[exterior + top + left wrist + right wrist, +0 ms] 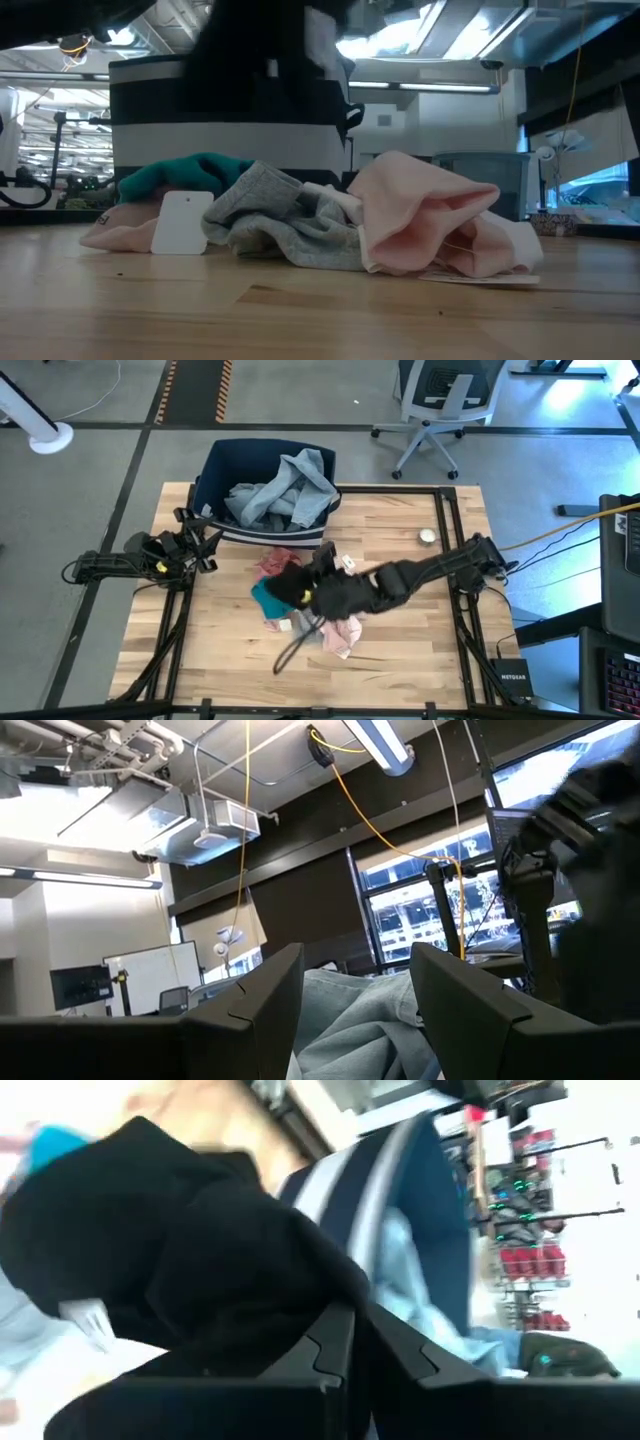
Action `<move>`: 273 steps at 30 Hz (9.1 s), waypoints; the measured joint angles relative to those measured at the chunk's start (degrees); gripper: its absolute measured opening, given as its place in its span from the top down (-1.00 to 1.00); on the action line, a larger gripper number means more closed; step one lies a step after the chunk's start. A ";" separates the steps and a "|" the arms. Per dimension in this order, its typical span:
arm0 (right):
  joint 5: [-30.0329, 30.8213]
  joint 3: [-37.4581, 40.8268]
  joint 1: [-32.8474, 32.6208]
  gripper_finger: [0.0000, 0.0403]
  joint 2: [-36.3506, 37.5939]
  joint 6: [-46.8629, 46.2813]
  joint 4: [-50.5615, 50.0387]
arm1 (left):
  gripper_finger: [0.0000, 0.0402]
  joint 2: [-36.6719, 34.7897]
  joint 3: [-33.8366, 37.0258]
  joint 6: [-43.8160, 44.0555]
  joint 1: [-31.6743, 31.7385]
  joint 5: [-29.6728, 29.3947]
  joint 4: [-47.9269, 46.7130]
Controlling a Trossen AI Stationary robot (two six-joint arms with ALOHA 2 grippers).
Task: Sort clothes
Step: Put the black pants into the blue laundry organizer, then adjust the blue laundry organizer
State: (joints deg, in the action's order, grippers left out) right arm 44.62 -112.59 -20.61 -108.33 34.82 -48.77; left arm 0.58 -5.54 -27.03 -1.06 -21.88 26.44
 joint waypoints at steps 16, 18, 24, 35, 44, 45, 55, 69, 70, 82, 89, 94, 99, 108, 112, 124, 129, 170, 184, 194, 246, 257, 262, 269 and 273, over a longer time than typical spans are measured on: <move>-10.43 -3.90 16.59 0.81 0.00 22.71 40.45 | 0.10 0.00 0.00 0.00 0.00 0.00 0.02; -11.86 -3.90 19.12 0.81 0.00 22.68 44.29 | 0.10 0.00 0.00 -0.11 0.00 -0.01 0.02; -17.57 -3.92 26.38 0.81 -0.25 22.12 45.87 | 0.10 0.00 0.00 -0.52 0.00 0.00 0.02; -15.17 -3.92 30.37 0.52 -1.74 14.81 30.19 | 0.10 0.00 0.00 -0.17 -0.02 0.01 -0.23; -11.11 -16.34 27.27 0.04 -1.35 14.29 5.85 | 0.10 -0.02 0.00 -0.02 -0.02 0.03 -0.59; -11.17 -18.03 26.28 0.02 -1.29 13.64 4.08 | 0.10 -0.01 0.00 -0.02 -0.02 0.01 -0.59; -0.75 -20.66 12.90 0.01 2.39 7.16 -13.45 | 0.10 0.00 0.00 1.21 0.00 0.01 -0.48; 13.00 8.13 -5.00 0.01 3.64 -25.34 -25.46 | 0.10 -0.03 0.01 -3.06 0.00 0.01 2.31; 14.56 11.98 -5.98 0.01 4.30 -28.08 -24.04 | 0.10 -0.04 0.02 -3.09 -0.01 0.01 2.51; 24.44 61.73 -17.15 0.01 16.71 -49.04 25.79 | 0.10 -0.04 0.01 -2.90 -0.01 0.03 1.55; 19.15 81.37 -16.85 0.01 16.39 -35.73 71.11 | 0.10 3.56 -1.54 0.01 -0.02 2.06 -0.73; 17.49 88.04 -16.86 0.01 16.35 -24.13 91.52 | 0.10 13.37 -7.15 4.58 -0.02 2.26 -7.13; 19.65 88.99 -16.86 0.01 16.35 -22.63 92.63 | 0.10 26.10 -11.96 7.98 -0.10 6.61 -8.23; 21.24 89.00 -16.79 0.01 16.35 -23.92 92.40 | 0.10 42.05 -22.65 13.43 -1.44 10.37 -19.16; 21.38 89.00 -16.76 0.01 16.35 -23.92 92.34 | 0.10 47.20 -27.57 17.84 -1.57 10.21 -25.67; 20.28 89.00 -16.86 0.01 16.35 -23.88 91.37 | 0.10 55.17 -30.03 27.11 -11.22 9.79 -36.74; 20.28 89.00 -16.84 0.01 16.33 -23.94 90.46 | 0.10 55.50 -29.57 27.51 -16.04 4.97 -40.72; 17.27 89.00 -16.01 0.01 16.31 -24.47 90.15 | 0.10 52.30 -42.47 5.37 8.83 -17.41 -25.07; 17.61 88.97 -15.20 0.01 16.31 -24.47 89.20 | 0.10 53.77 -42.47 10.32 31.77 -6.76 -25.88; 17.25 89.00 -15.20 0.01 16.31 -24.45 89.13 | 0.10 61.81 -42.47 14.44 42.35 -3.98 -29.22; 16.94 88.98 -15.25 0.01 16.31 -25.77 88.84 | 0.10 38.38 -50.83 37.19 19.51 36.60 -71.71; 17.58 88.98 -15.25 0.01 16.31 -25.78 88.76 | 0.10 46.09 -49.42 40.25 5.89 25.50 -64.24; 16.84 89.00 -15.25 0.01 16.31 -25.78 88.75 | 0.10 49.84 -51.12 40.59 1.20 22.14 -64.05; 16.66 89.00 -15.25 0.01 16.31 -25.78 88.77 | 0.14 53.91 -53.51 38.41 -3.20 13.56 -64.03; 16.63 88.99 -15.25 0.01 16.31 -25.78 88.77 | 0.34 57.20 -53.48 35.59 -3.13 7.04 -66.30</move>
State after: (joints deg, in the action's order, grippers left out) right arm 61.25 -23.60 -35.86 -92.03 9.04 40.01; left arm 57.78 -59.02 8.56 -4.19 -14.83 -39.86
